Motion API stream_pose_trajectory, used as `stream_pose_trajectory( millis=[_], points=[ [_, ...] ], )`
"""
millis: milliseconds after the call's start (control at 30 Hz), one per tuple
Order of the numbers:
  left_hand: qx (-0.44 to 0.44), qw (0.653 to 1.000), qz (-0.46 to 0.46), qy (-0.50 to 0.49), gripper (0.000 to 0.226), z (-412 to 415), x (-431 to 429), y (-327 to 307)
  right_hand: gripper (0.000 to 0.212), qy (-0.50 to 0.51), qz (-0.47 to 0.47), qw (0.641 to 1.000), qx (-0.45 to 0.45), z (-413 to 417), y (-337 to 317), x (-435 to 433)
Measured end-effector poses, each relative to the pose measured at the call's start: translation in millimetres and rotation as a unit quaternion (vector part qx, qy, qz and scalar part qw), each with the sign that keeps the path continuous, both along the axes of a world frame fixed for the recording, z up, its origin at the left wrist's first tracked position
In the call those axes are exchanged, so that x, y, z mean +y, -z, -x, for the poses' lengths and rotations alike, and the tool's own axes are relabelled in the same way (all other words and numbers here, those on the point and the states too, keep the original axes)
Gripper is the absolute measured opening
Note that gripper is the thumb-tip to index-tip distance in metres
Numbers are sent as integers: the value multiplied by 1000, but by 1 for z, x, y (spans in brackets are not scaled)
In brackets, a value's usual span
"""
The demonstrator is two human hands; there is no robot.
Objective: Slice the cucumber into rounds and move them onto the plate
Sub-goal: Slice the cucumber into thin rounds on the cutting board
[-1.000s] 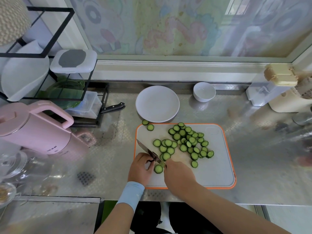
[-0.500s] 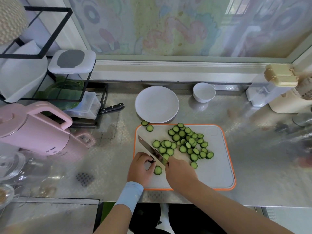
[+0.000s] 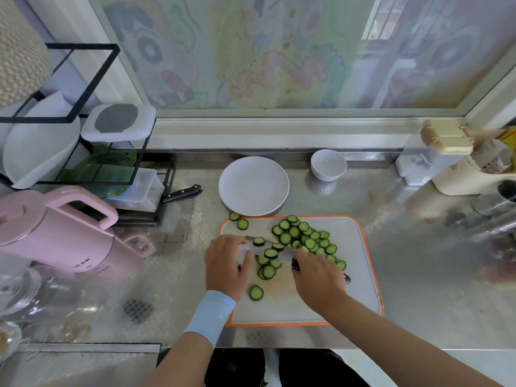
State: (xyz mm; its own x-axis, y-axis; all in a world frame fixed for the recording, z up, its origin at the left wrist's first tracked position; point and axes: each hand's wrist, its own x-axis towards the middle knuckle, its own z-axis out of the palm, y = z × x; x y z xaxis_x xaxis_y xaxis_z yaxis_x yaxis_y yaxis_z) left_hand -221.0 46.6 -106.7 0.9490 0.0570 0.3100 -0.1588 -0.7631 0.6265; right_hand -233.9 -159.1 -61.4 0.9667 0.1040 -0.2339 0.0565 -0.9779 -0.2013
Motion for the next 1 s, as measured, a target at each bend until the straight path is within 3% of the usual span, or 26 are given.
stream_pose_trajectory(
  millis=[133,300,433,567,733,800,1000],
  points=[
    [182,967,-112,140,35,-26,-21,-1,7,-30,12,999,-16,-3,-1,-14],
    [334,924,-71,169,26,-47,-36,-1,17,-98,49,994,-12,-5,4,-36],
    [330,932,-78,126,24,-60,-46,-5,23,-129,51,990,-17,-5,-1,-46],
    [350,924,-63,143,30,-61,-58,-10,24,-151,36,988,-23,-9,-7,-52],
    [345,926,-94,120,22,-71,-58,-11,25,-175,15,984,-25,-14,-9,-56],
    [351,925,-65,131,20,-72,-58,-14,23,-175,7,984,-30,-17,-9,-55],
    [366,906,-92,192,21,-78,-37,-15,14,-191,-1,981,-41,-28,-7,-50]
  ],
)
